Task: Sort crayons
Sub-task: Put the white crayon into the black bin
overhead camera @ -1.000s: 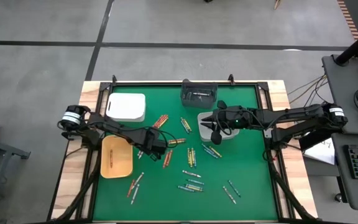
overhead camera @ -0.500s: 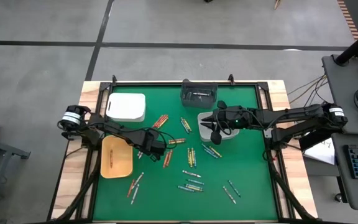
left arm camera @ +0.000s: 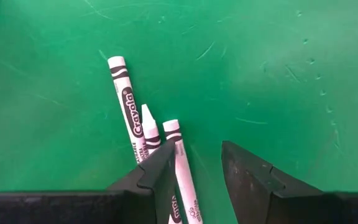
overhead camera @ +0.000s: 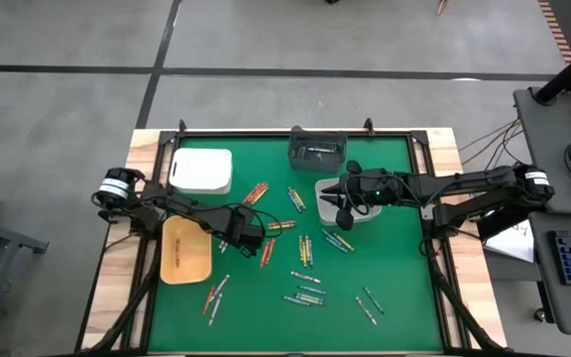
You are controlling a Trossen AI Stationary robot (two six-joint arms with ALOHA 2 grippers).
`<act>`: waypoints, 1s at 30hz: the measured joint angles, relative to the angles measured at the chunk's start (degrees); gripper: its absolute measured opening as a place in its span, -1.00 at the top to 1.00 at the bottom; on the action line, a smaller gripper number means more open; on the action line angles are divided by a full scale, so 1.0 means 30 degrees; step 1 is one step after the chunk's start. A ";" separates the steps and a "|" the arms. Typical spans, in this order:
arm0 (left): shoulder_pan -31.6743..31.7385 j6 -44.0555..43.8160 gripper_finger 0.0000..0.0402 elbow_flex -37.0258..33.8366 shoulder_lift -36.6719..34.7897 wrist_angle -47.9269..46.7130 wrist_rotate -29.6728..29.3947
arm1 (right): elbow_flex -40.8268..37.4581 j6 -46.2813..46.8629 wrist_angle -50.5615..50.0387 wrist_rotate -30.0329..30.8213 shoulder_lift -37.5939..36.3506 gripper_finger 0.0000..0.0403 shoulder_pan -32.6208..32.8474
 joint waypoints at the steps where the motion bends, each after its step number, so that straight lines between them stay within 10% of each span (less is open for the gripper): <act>1: -0.0006 0.0000 0.44 -0.0066 0.0000 0.0035 -0.0027 | 0.0000 0.0027 0.0000 0.0000 0.0000 0.66 0.0000; 17: -0.0055 0.0007 0.49 -0.0917 -0.0029 0.1612 -0.0555 | 0.0000 0.0047 -0.0007 0.0000 0.0000 0.66 0.0000; 30: -0.0195 0.0519 0.93 -0.1185 -0.0058 0.2674 -0.0575 | 0.0000 0.0047 -0.0007 0.0000 0.0000 0.66 0.0000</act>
